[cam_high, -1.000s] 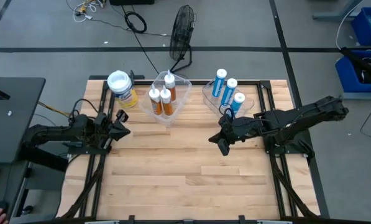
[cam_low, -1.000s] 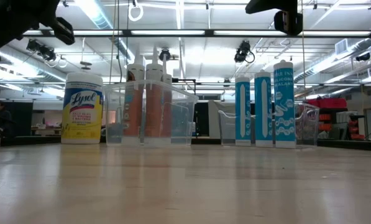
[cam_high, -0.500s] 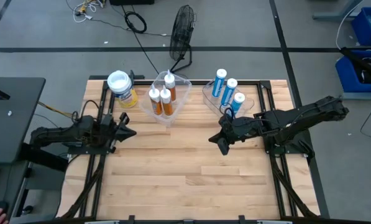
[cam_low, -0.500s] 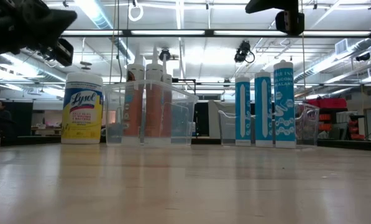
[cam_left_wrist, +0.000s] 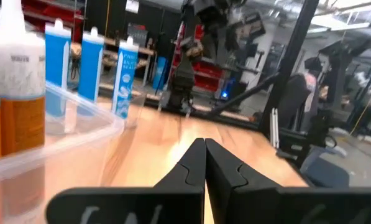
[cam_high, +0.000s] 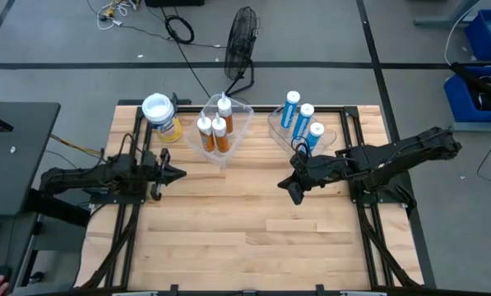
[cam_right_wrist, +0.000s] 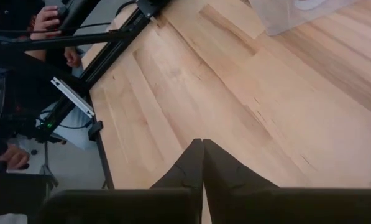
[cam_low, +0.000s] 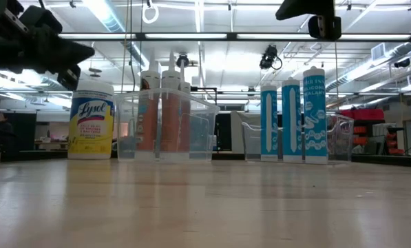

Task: Pick & place silicon tubes, Sealant and Lysol wipes
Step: Return to Home Position

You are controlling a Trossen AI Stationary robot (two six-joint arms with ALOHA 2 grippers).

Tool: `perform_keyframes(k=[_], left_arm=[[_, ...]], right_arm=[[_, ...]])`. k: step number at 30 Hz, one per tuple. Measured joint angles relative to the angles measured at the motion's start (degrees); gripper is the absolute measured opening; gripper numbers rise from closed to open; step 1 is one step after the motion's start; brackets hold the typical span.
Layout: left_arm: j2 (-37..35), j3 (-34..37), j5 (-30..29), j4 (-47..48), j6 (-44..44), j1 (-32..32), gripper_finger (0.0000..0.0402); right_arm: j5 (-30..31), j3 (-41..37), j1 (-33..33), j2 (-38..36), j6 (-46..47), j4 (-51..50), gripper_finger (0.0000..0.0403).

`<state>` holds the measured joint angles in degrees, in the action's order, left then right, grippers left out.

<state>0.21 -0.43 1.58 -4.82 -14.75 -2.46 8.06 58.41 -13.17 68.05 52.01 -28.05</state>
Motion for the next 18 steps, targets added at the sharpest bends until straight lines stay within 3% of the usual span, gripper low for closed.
perform_keyframes(k=[7,13,18], left_arm=[[0.02,0.00,-1.70,3.07,0.16,0.02,0.0003],[0.02,0.00,-2.16,3.77,-0.28,0.00,0.0003],[0.04,0.00,-2.16,3.96,-1.15,0.00,0.0003]], right_arm=[[0.41,0.01,0.01,0.00,-9.90,3.07,0.0009],[6.97,0.00,0.09,-0.57,-19.94,12.20,0.0005],[8.02,-0.59,0.74,-2.06,-22.47,11.27,0.0015]])
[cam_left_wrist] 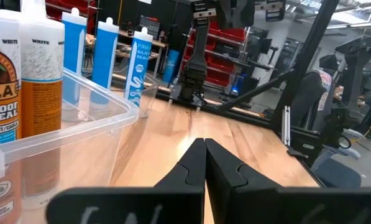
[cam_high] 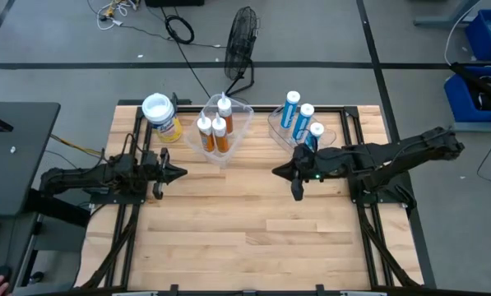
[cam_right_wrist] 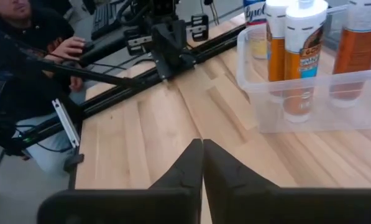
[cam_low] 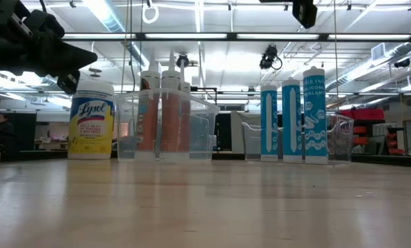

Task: Pick & place silicon tubes, Sealant and Lysol wipes
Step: Return to Home Position

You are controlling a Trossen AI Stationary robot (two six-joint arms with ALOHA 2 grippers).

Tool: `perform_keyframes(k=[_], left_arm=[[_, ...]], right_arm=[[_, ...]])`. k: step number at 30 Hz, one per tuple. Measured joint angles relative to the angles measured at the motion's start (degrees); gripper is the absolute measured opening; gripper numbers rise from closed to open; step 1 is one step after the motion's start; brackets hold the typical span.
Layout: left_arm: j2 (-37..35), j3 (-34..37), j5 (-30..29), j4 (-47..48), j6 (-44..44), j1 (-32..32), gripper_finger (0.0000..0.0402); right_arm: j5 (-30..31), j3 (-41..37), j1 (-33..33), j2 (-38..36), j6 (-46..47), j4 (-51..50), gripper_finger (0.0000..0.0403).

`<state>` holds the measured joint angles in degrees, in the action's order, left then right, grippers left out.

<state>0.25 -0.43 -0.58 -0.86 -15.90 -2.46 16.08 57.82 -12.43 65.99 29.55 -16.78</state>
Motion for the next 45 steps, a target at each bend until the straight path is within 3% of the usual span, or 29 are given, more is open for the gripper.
perform_keyframes(k=[10,16,26,45], left_arm=[[0.09,0.00,0.06,-0.07,0.44,0.00,0.0003],[0.09,0.04,0.35,-1.77,0.55,0.00,0.0003],[0.10,0.04,0.28,-2.63,0.28,0.01,0.0003],[0.11,0.04,0.17,-2.99,0.04,0.00,0.0003]], right_arm=[[-0.02,-12.61,0.09,-5.42,-3.36,18.99,0.0020],[0.01,-18.01,1.92,-10.44,-3.59,21.13,0.0020],[-0.06,-30.69,3.42,-24.50,-6.64,30.34,0.0020],[-0.63,-51.37,3.42,-55.84,-27.50,44.06,0.0020]])
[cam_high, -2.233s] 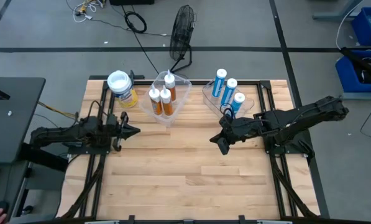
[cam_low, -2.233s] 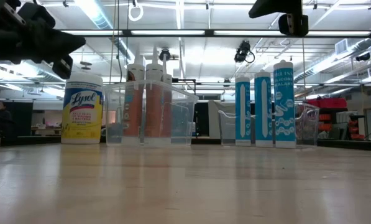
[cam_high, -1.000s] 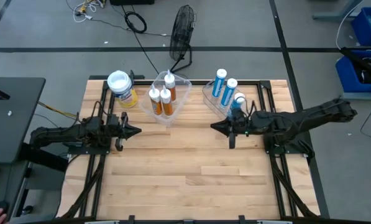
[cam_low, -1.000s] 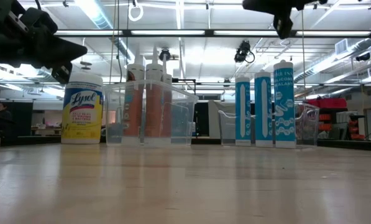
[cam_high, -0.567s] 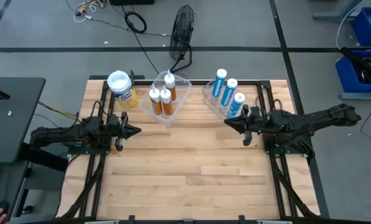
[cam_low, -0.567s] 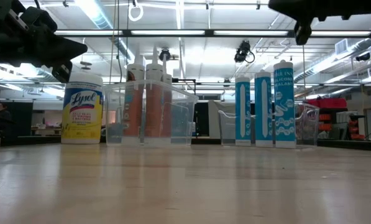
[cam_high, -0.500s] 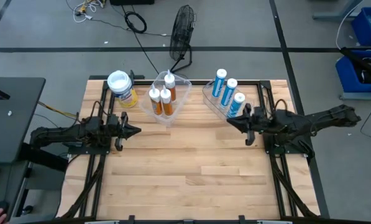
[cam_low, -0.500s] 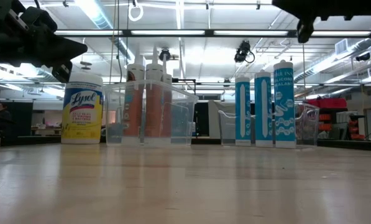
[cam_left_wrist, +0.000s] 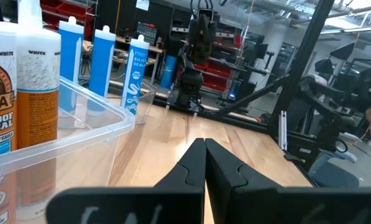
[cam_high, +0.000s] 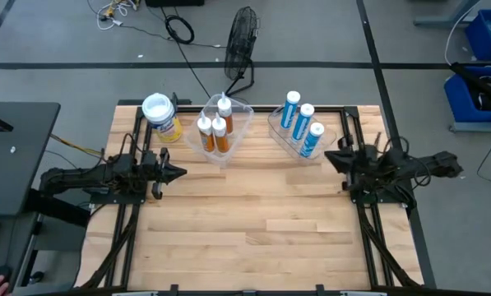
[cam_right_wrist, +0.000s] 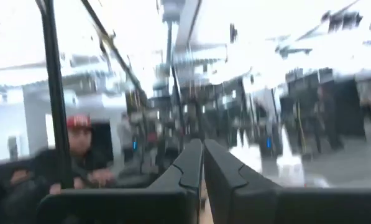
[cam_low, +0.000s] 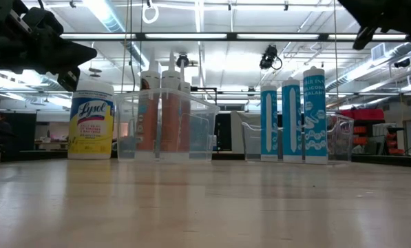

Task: Pick & place silicon tubes, Sealant and Lysol wipes
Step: Return to Home Position

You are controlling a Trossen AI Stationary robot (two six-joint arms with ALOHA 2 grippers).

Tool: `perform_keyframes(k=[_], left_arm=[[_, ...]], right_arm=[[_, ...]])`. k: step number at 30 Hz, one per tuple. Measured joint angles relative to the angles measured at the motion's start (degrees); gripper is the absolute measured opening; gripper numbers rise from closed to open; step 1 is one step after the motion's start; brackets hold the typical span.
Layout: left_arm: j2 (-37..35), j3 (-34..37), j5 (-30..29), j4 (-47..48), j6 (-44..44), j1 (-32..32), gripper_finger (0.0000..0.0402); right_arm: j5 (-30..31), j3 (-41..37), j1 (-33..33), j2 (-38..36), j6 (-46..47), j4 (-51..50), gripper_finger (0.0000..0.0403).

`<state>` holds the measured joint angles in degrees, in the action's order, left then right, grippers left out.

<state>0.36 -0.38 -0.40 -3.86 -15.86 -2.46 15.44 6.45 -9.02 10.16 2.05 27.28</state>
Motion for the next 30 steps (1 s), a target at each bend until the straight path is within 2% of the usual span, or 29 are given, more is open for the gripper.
perform_keyframes(k=[6,12,20,30], left_arm=[[0.00,0.00,0.00,0.00,-0.02,0.00,0.0003],[0.00,0.00,0.01,0.02,-0.02,0.01,0.0003],[0.00,0.00,-0.02,0.01,-0.02,0.01,0.0003],[0.00,0.00,-0.02,0.00,-0.02,0.00,0.0003]], right_arm=[[-1.66,-3.12,0.00,-10.23,-4.84,1.54,0.0020],[-4.44,-5.48,0.02,-10.12,-13.36,5.49,0.0020],[-8.64,-5.52,0.04,-10.17,-15.21,-1.68,0.0020],[-8.85,-5.52,0.04,-10.17,-14.55,-11.93,0.0020]])
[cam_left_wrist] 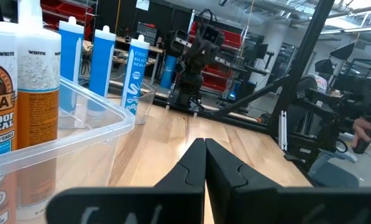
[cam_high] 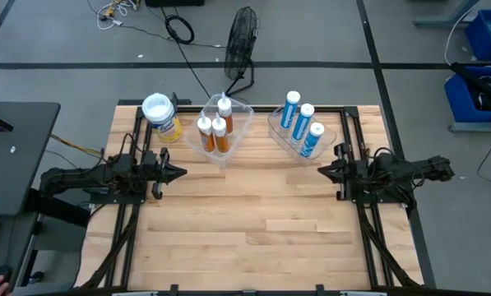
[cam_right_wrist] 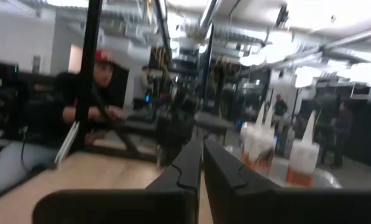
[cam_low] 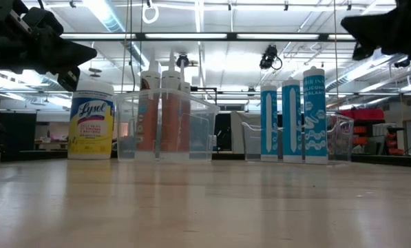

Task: Pick & place silicon tubes, Sealant and Lysol wipes
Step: Return to Home Position

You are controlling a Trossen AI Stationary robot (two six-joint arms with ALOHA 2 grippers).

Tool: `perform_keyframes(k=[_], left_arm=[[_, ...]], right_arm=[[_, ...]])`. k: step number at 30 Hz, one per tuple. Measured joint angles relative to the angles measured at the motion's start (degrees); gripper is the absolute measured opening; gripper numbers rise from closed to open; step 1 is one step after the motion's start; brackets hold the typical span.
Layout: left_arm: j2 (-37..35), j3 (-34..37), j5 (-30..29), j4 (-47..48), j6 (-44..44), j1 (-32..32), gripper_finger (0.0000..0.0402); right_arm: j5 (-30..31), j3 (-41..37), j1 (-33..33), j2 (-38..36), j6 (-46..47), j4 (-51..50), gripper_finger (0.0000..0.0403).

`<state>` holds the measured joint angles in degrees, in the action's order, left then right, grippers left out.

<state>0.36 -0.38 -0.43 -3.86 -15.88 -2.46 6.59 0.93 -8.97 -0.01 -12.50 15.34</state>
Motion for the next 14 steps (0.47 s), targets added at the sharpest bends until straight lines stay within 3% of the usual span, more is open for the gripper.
perform_keyframes(k=[14], left_arm=[[0.00,0.00,0.00,0.00,0.00,0.01,0.0003]], right_arm=[[0.44,0.00,0.00,0.00,3.94,-10.29,0.0020]])
